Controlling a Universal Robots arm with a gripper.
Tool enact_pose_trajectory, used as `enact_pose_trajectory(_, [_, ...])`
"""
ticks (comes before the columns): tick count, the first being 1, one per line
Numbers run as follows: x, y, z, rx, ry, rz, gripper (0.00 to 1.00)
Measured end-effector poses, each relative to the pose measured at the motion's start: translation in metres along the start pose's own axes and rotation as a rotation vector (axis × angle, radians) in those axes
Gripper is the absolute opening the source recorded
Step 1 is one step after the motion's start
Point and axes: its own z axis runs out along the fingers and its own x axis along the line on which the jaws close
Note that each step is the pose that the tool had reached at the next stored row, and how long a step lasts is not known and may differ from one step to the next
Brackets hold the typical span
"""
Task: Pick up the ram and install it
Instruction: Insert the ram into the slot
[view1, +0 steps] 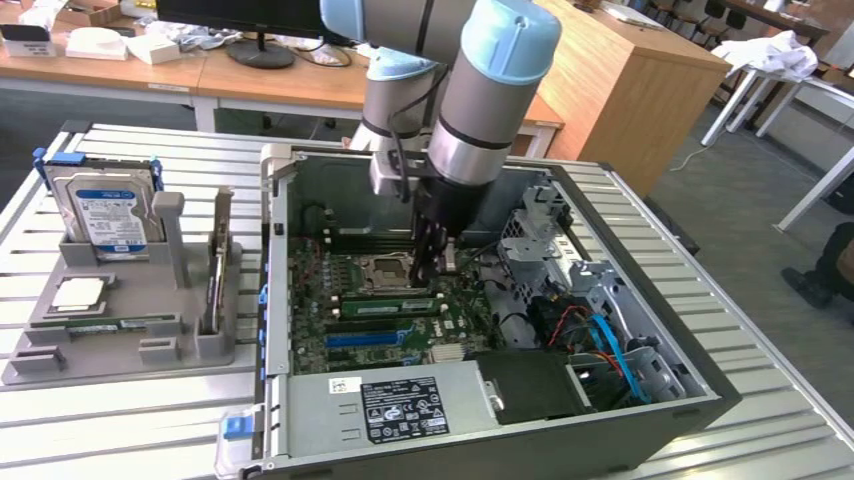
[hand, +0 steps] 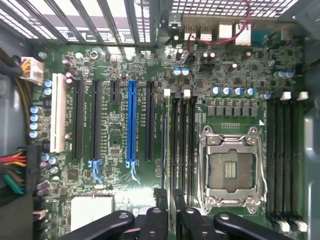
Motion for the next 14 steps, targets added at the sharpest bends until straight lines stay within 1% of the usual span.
enact_pose_trajectory(5, [-0.001,0.0006,-0.0165,-0.0001,0.0000,0.000,0.18])
enact_pose_trajectory(14, [-0.002,0.0018,-0.0493,0.0000,0.0000,0.000,0.18])
